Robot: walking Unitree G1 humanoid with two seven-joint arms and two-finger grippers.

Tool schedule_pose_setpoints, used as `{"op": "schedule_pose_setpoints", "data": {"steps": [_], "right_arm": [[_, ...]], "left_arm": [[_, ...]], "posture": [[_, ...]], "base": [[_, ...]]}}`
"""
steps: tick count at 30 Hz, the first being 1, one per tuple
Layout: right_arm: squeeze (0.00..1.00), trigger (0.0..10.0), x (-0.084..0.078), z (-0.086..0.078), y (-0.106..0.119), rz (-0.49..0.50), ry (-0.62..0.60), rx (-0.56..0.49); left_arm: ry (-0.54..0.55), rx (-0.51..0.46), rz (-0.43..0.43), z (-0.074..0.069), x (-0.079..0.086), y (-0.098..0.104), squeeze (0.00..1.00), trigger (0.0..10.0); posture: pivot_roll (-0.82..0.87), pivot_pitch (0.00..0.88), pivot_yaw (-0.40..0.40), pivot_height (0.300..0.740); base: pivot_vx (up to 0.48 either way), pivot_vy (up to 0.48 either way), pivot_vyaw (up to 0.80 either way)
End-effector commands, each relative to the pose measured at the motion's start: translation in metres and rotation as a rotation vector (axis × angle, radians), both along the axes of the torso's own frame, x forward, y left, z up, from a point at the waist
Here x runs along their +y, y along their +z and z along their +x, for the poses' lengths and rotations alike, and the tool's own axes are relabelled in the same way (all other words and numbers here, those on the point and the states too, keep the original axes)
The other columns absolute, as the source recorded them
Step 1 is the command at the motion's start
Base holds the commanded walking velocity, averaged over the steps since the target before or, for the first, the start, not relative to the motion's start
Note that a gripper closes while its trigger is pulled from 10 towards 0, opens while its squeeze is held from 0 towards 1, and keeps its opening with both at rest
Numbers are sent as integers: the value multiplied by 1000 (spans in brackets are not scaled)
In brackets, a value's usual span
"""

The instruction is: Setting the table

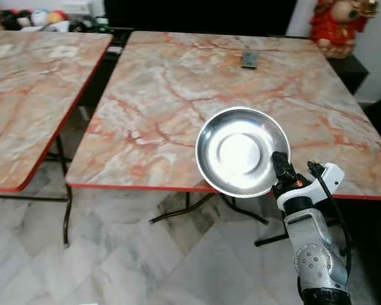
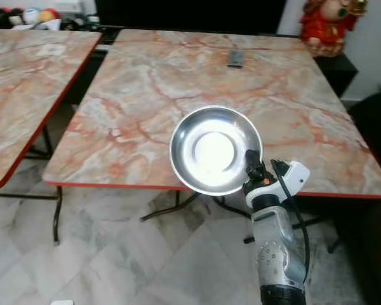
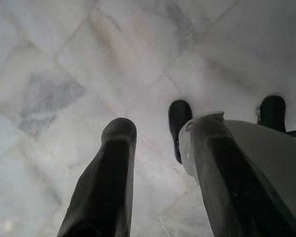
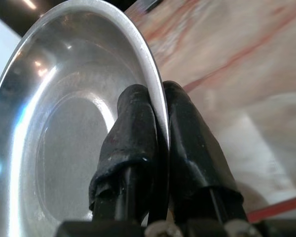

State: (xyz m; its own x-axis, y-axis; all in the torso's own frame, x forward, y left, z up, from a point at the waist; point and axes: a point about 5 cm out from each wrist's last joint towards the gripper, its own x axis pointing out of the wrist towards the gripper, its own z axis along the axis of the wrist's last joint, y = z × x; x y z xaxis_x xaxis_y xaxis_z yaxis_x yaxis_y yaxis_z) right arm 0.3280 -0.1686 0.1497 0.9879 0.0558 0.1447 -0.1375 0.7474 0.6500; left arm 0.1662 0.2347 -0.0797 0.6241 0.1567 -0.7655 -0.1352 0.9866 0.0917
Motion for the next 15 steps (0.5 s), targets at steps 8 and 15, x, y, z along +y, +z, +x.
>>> {"op": "schedule_pose_setpoints", "data": {"steps": [8,15], "right_arm": [[0,10000,-1,2,0,11,-32,-3],[0,10000,-4,3,-1,18,-57,-2]], "left_arm": [[14,43,-1,-12,3,-5,0,10000],[17,46,-1,-12,3,-5,0,10000]], "posture": [[64,186,-32,740],[67,186,-32,740]], "base": [[62,0,-769],[262,0,-99]]}}
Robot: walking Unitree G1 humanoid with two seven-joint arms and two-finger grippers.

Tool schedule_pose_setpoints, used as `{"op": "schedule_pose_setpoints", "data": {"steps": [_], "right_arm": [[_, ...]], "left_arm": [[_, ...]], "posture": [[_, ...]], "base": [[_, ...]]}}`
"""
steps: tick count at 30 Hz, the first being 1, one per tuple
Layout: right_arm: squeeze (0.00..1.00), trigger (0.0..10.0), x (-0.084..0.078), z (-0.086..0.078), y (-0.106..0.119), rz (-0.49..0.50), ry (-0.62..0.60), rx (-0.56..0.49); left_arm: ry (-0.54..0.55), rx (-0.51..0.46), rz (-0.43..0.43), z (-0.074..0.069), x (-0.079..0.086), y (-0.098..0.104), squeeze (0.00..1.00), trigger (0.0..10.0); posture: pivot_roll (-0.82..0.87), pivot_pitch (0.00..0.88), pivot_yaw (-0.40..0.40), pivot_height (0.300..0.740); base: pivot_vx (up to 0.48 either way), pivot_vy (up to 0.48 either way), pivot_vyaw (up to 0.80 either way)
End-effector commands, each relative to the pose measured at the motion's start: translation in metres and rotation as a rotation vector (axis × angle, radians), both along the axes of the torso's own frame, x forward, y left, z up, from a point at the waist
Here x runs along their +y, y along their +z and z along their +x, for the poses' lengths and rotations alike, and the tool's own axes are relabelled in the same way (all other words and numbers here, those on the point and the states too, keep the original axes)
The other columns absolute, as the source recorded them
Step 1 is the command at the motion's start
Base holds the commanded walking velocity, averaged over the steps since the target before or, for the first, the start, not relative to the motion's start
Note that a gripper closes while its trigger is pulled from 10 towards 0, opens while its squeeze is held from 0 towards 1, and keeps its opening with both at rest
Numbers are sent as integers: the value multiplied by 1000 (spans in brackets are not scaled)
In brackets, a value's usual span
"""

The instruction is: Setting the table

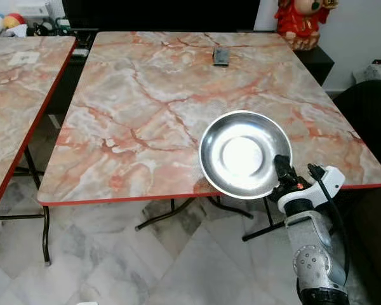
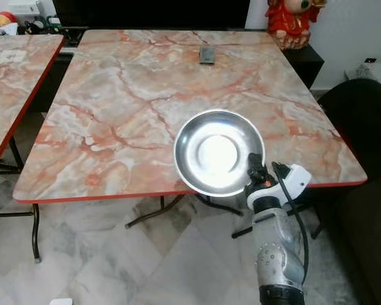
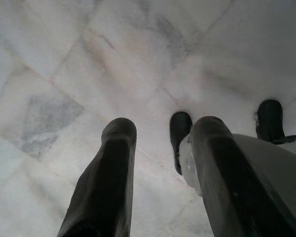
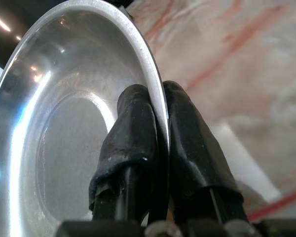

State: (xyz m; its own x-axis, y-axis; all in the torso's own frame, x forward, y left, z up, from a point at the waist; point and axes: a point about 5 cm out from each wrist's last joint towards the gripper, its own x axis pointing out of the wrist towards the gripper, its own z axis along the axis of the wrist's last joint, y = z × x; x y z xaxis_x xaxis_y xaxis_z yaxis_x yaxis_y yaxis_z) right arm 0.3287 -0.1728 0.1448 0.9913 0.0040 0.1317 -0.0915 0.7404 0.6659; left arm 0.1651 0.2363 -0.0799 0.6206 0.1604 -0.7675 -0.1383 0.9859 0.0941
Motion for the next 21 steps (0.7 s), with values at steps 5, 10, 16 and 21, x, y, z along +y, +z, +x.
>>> {"op": "schedule_pose_setpoints", "data": {"steps": [5,10,16,21], "right_arm": [[0,10000,0,3,4,0,-12,-17],[0,10000,0,4,4,2,-21,-16],[0,10000,-1,4,4,0,-52,-17],[0,10000,-12,-4,0,17,-172,34]], "left_arm": [[15,44,-2,-11,2,-5,0,10000],[15,45,-3,-12,2,-5,0,10000],[14,43,-17,-12,1,-5,0,10000],[12,50,-12,-14,1,-6,0,10000]], "posture": [[67,186,-32,740],[70,184,-32,740],[73,186,-34,740],[70,187,-38,740]], "base": [[272,0,0],[305,0,0],[101,0,0],[0,0,0]]}}
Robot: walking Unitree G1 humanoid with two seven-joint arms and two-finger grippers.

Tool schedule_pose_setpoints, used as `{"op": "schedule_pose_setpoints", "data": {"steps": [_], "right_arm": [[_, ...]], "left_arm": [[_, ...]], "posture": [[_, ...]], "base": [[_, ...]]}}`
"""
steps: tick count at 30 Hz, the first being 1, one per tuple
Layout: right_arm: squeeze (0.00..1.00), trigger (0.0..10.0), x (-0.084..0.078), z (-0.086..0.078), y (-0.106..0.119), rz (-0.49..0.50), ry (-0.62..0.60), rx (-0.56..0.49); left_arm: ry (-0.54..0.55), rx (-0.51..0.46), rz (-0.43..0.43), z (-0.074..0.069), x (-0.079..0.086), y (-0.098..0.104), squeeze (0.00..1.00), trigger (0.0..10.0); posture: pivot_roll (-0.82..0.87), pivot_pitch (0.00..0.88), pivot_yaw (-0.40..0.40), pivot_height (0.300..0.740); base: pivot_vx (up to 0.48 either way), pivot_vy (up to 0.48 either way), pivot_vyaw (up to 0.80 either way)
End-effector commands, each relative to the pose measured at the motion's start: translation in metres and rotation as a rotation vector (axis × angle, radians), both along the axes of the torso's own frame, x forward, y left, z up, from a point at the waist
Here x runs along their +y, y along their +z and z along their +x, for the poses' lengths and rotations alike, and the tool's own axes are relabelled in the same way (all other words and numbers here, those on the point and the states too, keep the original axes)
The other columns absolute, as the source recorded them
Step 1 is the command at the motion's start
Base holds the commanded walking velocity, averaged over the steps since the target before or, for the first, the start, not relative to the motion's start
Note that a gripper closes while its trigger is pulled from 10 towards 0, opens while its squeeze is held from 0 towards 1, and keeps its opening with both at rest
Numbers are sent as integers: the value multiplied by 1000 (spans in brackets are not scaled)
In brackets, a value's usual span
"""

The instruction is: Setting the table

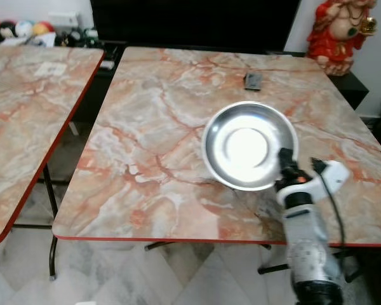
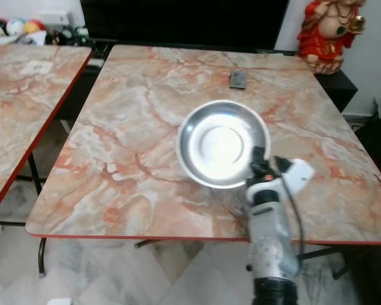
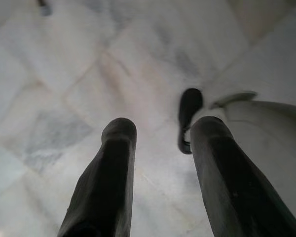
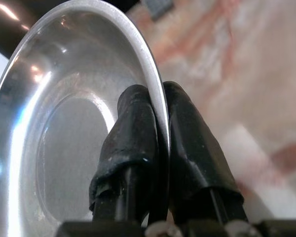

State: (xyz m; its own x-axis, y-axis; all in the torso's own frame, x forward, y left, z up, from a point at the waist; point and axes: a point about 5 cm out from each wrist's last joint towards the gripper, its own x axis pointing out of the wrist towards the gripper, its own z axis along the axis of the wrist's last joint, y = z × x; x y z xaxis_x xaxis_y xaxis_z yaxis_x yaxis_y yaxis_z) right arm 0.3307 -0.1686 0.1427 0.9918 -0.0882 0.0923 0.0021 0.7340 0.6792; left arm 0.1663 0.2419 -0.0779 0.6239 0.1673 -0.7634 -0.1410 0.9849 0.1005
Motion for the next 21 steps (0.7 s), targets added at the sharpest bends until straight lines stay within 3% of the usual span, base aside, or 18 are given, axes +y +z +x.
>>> {"op": "schedule_pose_setpoints", "data": {"steps": [1,7,9,14,21], "right_arm": [[0,10000,-18,-9,1,-7,-93,9],[0,10000,-31,-22,0,-9,-146,57],[0,10000,-29,-21,-9,-84,-93,174],[0,10000,-27,-19,-3,-95,-52,168],[0,10000,-34,-19,0,70,-133,325]], "left_arm": [[11,56,-18,-16,-5,-8,0,10000],[3,64,-14,-17,-5,-9,0,10000],[0,66,-13,-17,-5,-9,0,10000],[-6,68,-11,-17,-6,-9,0,10000],[-1,95,-5,-34,4,-13,0,10000]], "posture": [[69,189,-38,740],[55,189,-37,740],[48,190,-36,740],[49,189,-38,740],[45,192,-37,740]], "base": [[0,0,0],[0,0,0],[0,0,0],[0,0,0],[0,0,0]]}}
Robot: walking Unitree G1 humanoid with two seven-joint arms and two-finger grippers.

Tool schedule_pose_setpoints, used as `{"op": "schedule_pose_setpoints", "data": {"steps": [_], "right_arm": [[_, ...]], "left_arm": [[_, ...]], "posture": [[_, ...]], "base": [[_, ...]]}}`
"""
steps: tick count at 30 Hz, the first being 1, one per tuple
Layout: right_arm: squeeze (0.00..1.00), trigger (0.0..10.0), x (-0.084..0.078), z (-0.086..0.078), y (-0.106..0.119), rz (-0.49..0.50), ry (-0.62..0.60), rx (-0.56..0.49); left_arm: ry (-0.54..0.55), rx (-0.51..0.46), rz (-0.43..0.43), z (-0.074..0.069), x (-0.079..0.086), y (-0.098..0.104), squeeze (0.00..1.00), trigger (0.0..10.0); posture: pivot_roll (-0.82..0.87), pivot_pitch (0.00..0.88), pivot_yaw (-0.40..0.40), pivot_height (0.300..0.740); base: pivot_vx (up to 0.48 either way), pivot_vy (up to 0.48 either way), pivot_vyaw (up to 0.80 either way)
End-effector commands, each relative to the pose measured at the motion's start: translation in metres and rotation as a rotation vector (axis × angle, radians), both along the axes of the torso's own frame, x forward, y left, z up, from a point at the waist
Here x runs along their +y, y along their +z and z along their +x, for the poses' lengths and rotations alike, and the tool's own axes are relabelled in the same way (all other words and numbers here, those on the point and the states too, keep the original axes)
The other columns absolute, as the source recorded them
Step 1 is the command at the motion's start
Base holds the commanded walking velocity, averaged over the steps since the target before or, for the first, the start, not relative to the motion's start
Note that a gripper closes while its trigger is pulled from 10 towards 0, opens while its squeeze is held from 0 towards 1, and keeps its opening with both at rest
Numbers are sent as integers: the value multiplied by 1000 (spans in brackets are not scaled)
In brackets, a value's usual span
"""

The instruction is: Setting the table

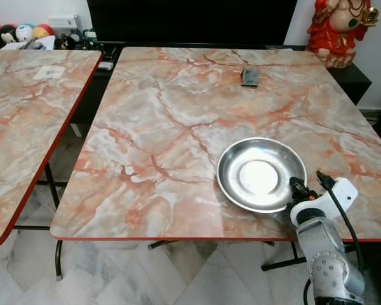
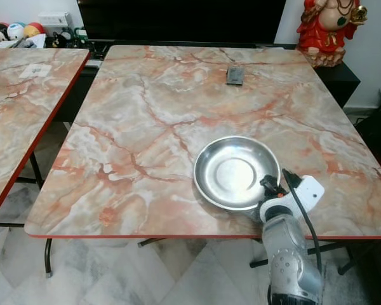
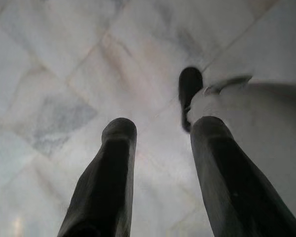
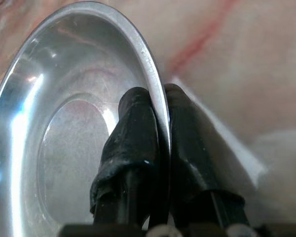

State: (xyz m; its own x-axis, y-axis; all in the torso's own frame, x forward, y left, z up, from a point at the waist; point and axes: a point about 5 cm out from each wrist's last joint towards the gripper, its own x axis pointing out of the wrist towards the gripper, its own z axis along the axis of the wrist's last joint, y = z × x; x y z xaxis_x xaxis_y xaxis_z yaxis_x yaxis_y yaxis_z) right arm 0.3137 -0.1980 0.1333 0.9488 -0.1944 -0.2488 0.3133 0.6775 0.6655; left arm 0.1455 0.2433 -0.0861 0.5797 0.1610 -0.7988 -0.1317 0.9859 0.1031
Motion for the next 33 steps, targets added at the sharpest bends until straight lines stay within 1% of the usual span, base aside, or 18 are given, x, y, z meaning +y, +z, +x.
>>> {"op": "schedule_pose_setpoints", "data": {"steps": [1,4,5,9,12,15,17,19,20,22,30,31,32,33], "right_arm": [[0,10000,-5,-2,9,4,-20,-6],[0,10000,-7,-4,9,-5,-28,26],[0,10000,-8,-6,4,-2,-28,74],[0,10000,-8,-10,3,26,-37,96],[0,10000,-7,-16,9,45,-33,99],[0,10000,-7,-22,14,42,-33,104],[0,10000,-11,-29,15,29,-32,114],[0,10000,-15,-35,13,17,-35,133],[0,10000,-17,-41,8,8,-36,159],[0,10000,-18,-46,5,-1,-33,184],[0,10000,-15,-54,-3,-14,-13,216],[98,10000,-16,-55,-5,-17,-12,225],[529,10000,-16,-56,-5,-19,-12,228],[529,10000,-17,-56,-5,-20,-12,229]], "left_arm": [[2,39,1,-14,3,-4,0,10000],[0,46,1,-18,4,-5,0,10000],[-2,52,2,-21,4,-6,0,10000],[-3,57,2,-23,4,-7,0,10000],[-3,62,2,-26,4,-7,0,10000],[-5,67,2,-27,4,-8,0,10000],[-10,72,1,-28,3,-9,0,10000],[-14,75,1,-28,2,-9,0,10000],[-21,77,0,-28,0,-9,0,10000],[-27,79,-2,-28,-1,-10,0,10000],[-36,86,-4,-30,-5,-11,0,10000],[-38,87,-5,-30,-6,-12,0,10000],[-39,88,-6,-30,-6,-12,0,10000],[-39,88,-6,-30,-7,-12,0,10000]], "posture": [[45,192,-37,740],[42,193,-38,740],[41,193,-38,740],[42,191,-41,740],[43,190,-42,740],[30,188,-42,740],[27,186,-42,740],[21,185,-42,740],[12,182,-40,740],[9,181,-40,740],[5,173,-40,740],[6,171,-40,740],[7,171,-40,740],[7,171,-40,740]], "base": [[0,0,0],[0,0,0],[0,0,0],[0,0,0],[0,0,0],[0,0,0],[0,0,0],[0,0,0],[0,0,0],[0,0,0],[0,0,0],[0,0,0],[0,0,0],[0,0,0]]}}
